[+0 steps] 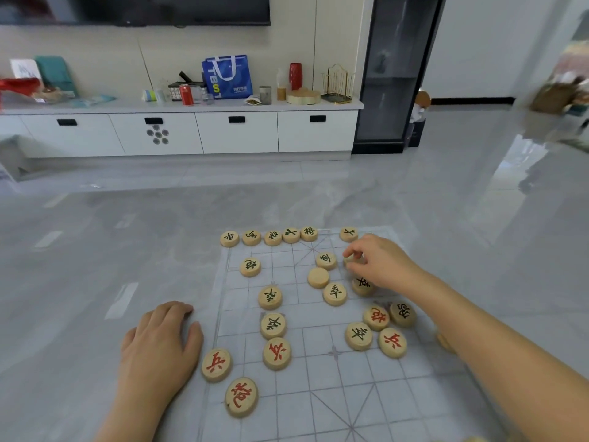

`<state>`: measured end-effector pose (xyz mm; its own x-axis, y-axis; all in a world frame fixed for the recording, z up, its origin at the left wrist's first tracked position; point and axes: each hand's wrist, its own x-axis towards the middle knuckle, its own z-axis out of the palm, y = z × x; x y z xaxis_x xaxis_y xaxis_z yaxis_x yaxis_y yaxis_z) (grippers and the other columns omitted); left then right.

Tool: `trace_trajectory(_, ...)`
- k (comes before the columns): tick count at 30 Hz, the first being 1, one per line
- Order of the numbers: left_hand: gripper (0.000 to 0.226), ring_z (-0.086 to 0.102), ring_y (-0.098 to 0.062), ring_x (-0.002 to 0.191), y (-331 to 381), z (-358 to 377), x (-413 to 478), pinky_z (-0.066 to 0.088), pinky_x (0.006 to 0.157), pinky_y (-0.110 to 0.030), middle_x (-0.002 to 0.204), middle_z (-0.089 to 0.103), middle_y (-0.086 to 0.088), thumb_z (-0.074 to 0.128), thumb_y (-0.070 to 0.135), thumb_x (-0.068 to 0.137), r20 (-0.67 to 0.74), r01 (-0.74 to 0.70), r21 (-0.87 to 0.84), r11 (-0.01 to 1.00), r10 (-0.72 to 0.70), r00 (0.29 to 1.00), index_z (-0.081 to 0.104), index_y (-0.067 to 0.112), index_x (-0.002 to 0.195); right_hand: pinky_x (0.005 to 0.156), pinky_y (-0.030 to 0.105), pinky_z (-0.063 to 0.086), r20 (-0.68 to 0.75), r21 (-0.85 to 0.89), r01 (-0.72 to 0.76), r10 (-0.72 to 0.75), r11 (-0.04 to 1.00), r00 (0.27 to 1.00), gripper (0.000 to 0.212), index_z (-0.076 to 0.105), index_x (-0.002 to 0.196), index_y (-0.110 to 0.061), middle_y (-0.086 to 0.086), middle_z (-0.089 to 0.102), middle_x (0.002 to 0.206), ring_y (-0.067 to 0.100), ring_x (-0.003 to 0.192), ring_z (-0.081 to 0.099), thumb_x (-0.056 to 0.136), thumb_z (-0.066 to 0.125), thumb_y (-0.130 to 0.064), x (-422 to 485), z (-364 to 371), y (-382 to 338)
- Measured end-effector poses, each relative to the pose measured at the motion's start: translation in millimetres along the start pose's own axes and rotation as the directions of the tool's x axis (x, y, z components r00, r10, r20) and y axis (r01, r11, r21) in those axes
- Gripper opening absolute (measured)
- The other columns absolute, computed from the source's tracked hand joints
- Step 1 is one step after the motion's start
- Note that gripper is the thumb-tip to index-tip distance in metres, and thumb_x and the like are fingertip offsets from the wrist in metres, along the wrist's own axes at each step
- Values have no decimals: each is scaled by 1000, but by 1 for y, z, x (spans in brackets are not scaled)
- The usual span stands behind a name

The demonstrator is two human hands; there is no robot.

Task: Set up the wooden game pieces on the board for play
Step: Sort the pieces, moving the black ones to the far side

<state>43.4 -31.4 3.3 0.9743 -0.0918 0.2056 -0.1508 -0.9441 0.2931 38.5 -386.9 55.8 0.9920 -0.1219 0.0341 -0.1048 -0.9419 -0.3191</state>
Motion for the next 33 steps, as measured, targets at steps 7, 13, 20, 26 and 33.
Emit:
trace_trajectory(7, 30, 51, -21, 111, -2, 1, 0, 37, 91, -39, 118, 59, 4, 51, 34, 88, 4, -1, 2, 1000, 1, 1000, 58, 23, 115, 91, 36, 39, -99, -119, 0, -12, 993, 995, 33, 57, 121, -27, -4, 57, 119, 18, 108, 51, 88, 56, -34, 16, 10, -9)
trace_trajectory(13, 29, 51, -20, 110, -1, 0, 0, 36, 91, -38, 117, 59, 5, 50, 35, 88, 6, 0, -6, 1000, 1, 1000, 58, 24, 114, 96, 38, 29, 159, -111, 151, -132, 982, 978, 36, 52, 125, -37, -13, 52, 131, 19, 120, 40, 89, 55, -36, 35, 20, -18)
trace_trajectory(20, 27, 51, -19, 111, -2, -1, -1, 37, 91, -38, 118, 58, 7, 51, 35, 88, 10, -9, -4, 1000, 9, 1000, 57, 26, 113, 94, 41, 44, -210, 246, -82, 135, 966, 968, 35, 61, 118, -23, -3, 61, 118, 20, 108, 55, 84, 63, -31, 44, 7, 27)
trace_trajectory(26, 30, 50, -17, 114, -2, -2, 0, 35, 94, -38, 121, 56, 8, 48, 39, 89, 41, -1, 7, 1000, 0, 999, 55, 28, 116, 95, 41, 43, -240, 214, -355, 401, 910, 884, 40, 54, 125, -19, 4, 61, 125, 29, 114, 54, 86, 56, -31, 51, 4, 94)
trace_trajectory(33, 27, 50, -18, 112, -2, -2, -1, 35, 92, -39, 119, 57, 8, 51, 37, 88, 32, -4, 2, 1000, 4, 999, 55, 29, 114, 93, 42, 43, -259, 171, -324, 360, 930, 896, 32, 59, 119, -21, 5, 63, 119, 28, 112, 53, 90, 53, -34, 61, 7, 92)
